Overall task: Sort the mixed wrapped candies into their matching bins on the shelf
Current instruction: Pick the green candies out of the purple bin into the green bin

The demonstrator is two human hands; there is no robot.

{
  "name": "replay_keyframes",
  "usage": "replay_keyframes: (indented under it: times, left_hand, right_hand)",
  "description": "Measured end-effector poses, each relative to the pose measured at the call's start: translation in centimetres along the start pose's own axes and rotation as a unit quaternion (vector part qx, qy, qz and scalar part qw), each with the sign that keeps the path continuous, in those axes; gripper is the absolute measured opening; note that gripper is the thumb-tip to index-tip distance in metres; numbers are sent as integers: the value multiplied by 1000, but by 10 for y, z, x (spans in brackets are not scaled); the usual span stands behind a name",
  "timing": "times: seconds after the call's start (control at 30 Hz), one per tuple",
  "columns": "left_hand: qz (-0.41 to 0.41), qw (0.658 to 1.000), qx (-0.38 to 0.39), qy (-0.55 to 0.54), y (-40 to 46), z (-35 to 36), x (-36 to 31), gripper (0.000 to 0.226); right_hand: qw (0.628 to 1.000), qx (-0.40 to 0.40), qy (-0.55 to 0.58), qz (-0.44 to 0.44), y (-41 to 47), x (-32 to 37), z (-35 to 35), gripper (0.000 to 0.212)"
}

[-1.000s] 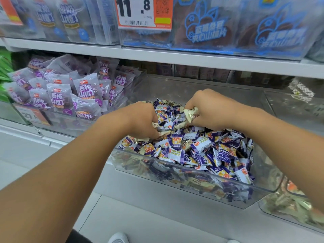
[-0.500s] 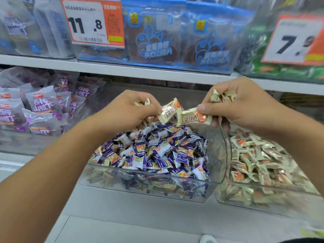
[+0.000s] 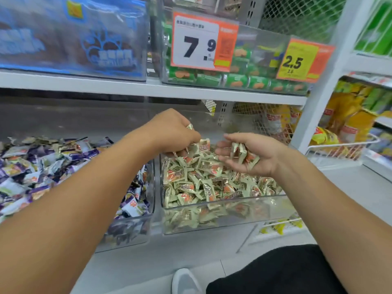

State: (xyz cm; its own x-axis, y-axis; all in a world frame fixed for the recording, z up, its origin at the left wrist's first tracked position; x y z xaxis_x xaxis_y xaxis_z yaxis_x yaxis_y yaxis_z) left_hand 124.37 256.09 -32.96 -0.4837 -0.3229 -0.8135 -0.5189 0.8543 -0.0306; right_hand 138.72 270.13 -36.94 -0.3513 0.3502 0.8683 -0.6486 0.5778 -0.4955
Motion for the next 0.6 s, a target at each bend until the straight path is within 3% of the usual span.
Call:
replay_keyframes:
  times: [0.2,0.33,0.43,0.53,0.6]
  left_hand:
    - [-37,986,69,-149,12,28,2,21]
    - [-9,990,87,-108,18,29,7,40]
    - [65,995,61,-36,13,24,3,30]
    - [142,988,8,57,5,16,0,26]
    - [187,972,-38,134,2,7,1,25]
  right_hand:
    - [997,6,82,0,5,3,-19,49]
    - [993,11,117,-25,10,5,-28,59]
    - [991,27,112,-69,9,11,-31,65]
    - [989,-50,-29,-134,3,15,-25,53]
    - [945,-130,-223,-199,-5,21,-18,37]
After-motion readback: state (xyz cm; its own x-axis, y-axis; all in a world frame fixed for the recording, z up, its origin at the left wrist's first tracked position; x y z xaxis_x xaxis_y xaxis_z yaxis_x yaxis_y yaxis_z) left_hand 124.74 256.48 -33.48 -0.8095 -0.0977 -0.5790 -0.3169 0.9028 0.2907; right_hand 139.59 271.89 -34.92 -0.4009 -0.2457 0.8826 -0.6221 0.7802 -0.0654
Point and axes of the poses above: each hand's wrist, its own y-axis towards the middle knuckle, its own z-axis out of the palm, x = y × z, the point moved 4 cm from there along y, towards the middle knuckle, and after that the axes turned 3 degrees about -y, right-handed, at the moved point
